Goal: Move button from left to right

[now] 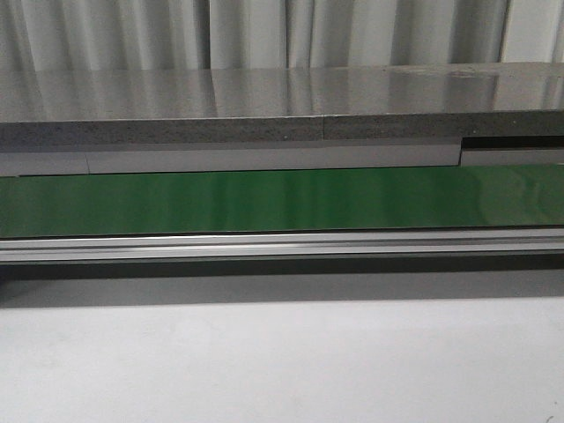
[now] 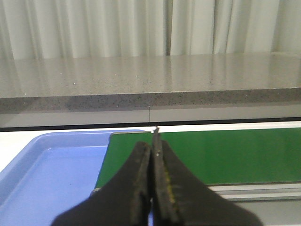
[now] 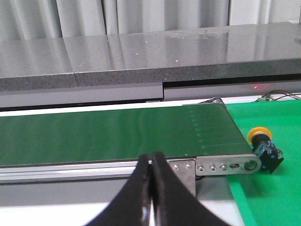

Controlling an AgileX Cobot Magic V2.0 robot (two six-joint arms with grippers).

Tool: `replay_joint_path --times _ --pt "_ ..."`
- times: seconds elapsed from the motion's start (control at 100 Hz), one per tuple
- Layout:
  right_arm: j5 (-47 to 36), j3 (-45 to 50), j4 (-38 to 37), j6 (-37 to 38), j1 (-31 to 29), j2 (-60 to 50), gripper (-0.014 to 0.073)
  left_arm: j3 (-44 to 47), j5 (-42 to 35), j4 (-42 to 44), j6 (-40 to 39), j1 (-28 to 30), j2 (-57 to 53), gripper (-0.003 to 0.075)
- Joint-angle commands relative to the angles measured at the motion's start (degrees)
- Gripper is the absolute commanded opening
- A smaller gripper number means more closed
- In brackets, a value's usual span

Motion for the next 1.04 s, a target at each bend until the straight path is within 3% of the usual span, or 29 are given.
replay_joint_path --times 0.0,1.03 --pt "-4.69 -0.92 -0.32 0.00 0.18 -1.05 -0.0066 2.63 -5.16 0.28 -1.25 -0.50 -1.70 -0.0020" --pt "-4.69 -0.92 -0.32 0.00 0.18 -1.05 -0.0066 2.63 -5.70 0.04 -1.25 -0.50 -1.70 -0.0020"
